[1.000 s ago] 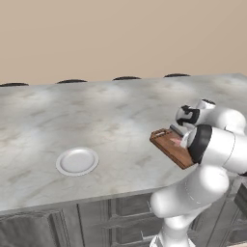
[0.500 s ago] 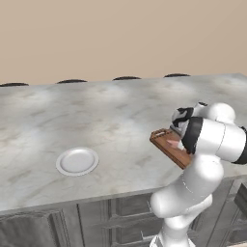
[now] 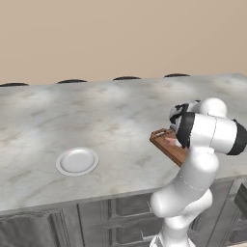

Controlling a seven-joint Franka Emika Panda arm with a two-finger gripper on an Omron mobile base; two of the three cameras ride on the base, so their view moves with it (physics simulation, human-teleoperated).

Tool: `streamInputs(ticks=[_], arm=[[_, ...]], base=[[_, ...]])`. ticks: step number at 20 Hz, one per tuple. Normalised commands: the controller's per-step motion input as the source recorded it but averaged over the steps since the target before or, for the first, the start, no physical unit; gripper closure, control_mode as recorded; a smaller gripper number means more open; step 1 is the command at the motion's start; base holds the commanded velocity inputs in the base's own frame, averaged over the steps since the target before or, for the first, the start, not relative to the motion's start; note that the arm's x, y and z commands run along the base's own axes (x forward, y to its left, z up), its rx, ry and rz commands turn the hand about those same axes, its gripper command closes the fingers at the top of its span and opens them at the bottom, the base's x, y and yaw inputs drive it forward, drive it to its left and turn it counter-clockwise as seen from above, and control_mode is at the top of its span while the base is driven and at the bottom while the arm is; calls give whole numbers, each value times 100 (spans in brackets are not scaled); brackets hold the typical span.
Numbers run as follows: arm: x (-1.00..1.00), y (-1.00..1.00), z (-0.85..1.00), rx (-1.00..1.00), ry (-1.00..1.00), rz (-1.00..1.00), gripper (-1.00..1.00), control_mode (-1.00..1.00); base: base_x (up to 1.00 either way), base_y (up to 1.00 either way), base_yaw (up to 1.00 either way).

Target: Pick up the knife from the drawer and place it on the cutting board. Then place the meat from the plate to the cutting board.

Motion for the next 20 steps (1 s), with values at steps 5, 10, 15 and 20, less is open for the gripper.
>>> streamInputs(ticks=[5, 10, 15, 20], arm=[[1, 0, -16, 0, 0, 0, 100, -100], [0, 0, -19, 0, 0, 0, 100, -100], [0, 0, -18, 0, 0, 0, 100, -100], [0, 0, -24, 0, 0, 0, 100, -100]], base=[[0, 0, 0], [0, 0, 0], [0, 0, 0], [0, 0, 0]])
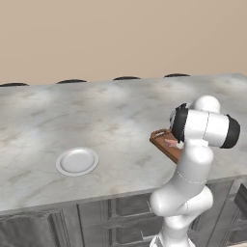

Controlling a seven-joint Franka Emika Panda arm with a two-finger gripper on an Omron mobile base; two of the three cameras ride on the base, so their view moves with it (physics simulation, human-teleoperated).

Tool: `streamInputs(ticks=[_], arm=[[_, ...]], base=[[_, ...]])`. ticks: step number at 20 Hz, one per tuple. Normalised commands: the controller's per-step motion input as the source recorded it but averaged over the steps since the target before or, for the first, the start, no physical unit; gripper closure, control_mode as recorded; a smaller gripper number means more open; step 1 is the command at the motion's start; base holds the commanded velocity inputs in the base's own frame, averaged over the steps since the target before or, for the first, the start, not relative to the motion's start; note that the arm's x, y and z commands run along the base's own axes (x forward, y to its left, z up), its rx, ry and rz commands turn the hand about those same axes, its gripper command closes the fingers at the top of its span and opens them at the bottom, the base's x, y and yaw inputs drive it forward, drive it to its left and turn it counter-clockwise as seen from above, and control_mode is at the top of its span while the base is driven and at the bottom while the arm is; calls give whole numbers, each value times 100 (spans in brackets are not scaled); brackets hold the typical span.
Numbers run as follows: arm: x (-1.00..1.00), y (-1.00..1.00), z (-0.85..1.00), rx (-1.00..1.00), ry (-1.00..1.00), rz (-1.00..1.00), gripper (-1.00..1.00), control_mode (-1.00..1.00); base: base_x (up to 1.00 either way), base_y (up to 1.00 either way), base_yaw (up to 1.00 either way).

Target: Pick up the knife from the drawer and place it on the cutting board. Then place the meat from the plate to the cutting board.

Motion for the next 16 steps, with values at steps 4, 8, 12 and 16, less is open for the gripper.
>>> streamInputs(ticks=[4, 8, 12, 16], arm=[[0, 0, -20, 0, 0, 0, -100, -100], [0, 0, 0, 0, 0, 0, -100, -100], [0, 3, 0, 0, 0, 0, -100, -100], [-1, 5, 7, 0, 0, 0, -100, -100]], base=[[0, 0, 0], [0, 0, 0], [0, 0, 0], [0, 0, 0]])
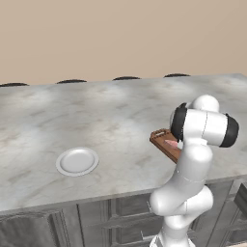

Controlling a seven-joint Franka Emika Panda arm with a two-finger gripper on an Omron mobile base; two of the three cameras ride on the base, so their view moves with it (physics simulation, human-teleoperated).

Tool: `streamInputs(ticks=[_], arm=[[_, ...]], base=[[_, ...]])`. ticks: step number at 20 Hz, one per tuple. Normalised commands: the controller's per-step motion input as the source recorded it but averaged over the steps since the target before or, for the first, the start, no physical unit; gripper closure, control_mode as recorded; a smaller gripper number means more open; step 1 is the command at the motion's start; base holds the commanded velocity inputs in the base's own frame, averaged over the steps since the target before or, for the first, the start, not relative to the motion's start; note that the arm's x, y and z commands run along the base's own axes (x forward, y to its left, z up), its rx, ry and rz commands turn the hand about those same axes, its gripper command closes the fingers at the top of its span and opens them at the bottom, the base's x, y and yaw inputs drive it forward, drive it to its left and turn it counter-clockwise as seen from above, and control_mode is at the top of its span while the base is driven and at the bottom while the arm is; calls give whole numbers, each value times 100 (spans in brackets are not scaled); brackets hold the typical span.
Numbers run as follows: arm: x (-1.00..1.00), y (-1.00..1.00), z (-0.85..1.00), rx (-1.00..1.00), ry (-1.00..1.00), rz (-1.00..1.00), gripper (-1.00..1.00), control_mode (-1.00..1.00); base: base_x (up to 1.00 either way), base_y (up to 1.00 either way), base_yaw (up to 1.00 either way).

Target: Pick up the knife from the drawer and place it on the cutting board. Then place the meat from the plate to the cutting board.

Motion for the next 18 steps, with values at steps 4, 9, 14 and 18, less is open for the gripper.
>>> streamInputs(ticks=[4, 9, 14, 18], arm=[[-5, 0, 55, 0, 0, 0, -100, -100], [-26, 1, 86, -1, 0, 0, -100, -100], [-44, 12, 74, 0, 0, 0, -100, -100], [-57, 51, 45, 0, 1, -6, -100, -100]], base=[[0, 0, 0], [0, 0, 0], [0, 0, 0], [0, 0, 0]])
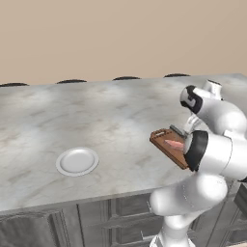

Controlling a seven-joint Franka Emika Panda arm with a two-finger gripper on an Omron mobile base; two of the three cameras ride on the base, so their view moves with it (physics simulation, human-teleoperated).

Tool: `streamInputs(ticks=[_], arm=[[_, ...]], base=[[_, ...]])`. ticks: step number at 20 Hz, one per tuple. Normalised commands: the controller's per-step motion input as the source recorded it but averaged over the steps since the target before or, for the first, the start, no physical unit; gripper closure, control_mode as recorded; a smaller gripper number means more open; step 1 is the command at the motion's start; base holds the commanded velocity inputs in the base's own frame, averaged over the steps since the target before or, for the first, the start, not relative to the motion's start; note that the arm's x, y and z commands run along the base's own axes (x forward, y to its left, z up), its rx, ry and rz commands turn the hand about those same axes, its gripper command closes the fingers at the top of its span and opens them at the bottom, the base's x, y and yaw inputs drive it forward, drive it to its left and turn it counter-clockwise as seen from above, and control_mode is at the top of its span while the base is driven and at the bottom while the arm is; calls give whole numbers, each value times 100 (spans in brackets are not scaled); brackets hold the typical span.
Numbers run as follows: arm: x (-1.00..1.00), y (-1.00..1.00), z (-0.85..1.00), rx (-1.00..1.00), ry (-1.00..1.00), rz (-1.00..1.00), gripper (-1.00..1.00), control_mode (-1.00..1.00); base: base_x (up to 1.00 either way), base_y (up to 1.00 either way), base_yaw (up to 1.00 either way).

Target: Pick up the knife from the drawer and place it on the cutting board. Then place the meat from the plate to the cutting board.

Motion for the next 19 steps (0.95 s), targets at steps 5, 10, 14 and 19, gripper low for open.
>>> streamInputs(ticks=[5, 10, 14, 19], arm=[[-65, 78, 44, 0, 0, -16, -100, -100], [-71, 85, 51, -1, 0, -22, -100, -100], [-79, 71, 66, -3, 1, -23, -100, -100], [-80, 51, 65, -5, 4, -22, -100, -100]], base=[[0, 0, 0], [0, 0, 0], [0, 0, 0], [0, 0, 0]])
